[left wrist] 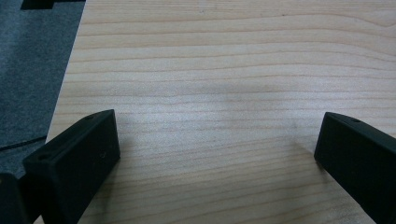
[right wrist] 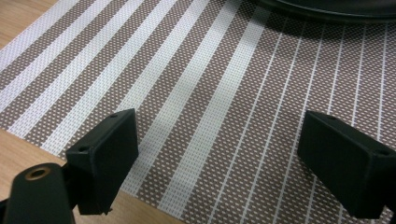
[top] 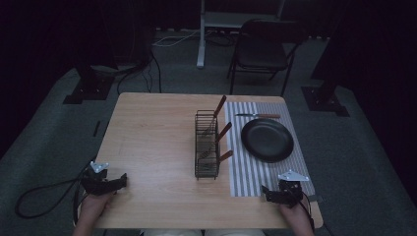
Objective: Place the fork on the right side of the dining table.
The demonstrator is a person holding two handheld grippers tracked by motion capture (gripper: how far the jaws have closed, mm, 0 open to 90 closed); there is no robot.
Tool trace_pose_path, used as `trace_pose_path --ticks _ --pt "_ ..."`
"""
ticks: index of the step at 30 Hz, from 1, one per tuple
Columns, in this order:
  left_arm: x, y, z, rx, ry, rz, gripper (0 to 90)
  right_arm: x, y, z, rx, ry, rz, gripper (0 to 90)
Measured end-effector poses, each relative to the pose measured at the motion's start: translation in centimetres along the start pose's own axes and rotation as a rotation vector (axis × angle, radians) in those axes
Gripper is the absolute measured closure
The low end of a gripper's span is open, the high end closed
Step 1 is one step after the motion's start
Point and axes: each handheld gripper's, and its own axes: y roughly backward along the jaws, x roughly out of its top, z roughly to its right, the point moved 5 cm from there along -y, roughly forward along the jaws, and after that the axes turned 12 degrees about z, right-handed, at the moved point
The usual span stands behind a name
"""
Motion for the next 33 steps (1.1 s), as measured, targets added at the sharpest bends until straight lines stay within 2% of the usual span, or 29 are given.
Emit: trace_pose_path --ticks 12,18,26,29,33 --pt "0.0 0.0 0.0 -0.004 -0.003 0.000 0.2 0.0 0.1 0.1 0.016 0.007 -0.012 11.8" --pt "0.0 0.0 0.0 -0.005 -0.002 0.000 0.1 0.2 0.0 0.1 0.016 0.009 -0.036 11.8" --pt "0.0 0.0 0.0 -0.004 -0.003 -0.001 0.1 0.3 0.0 -0.1 0.000 0.006 -0.056 12.3" --pt "0.0 0.0 0.0 -0.005 -0.003 0.000 0.2 0.4 0.0 -0.4 0.006 0.009 -0.062 13.0" --pt "0.0 0.0 0.0 -0.005 -0.003 -0.001 0.1 0.6 0.3 -1.5 0.033 0.029 -0.074 14.4"
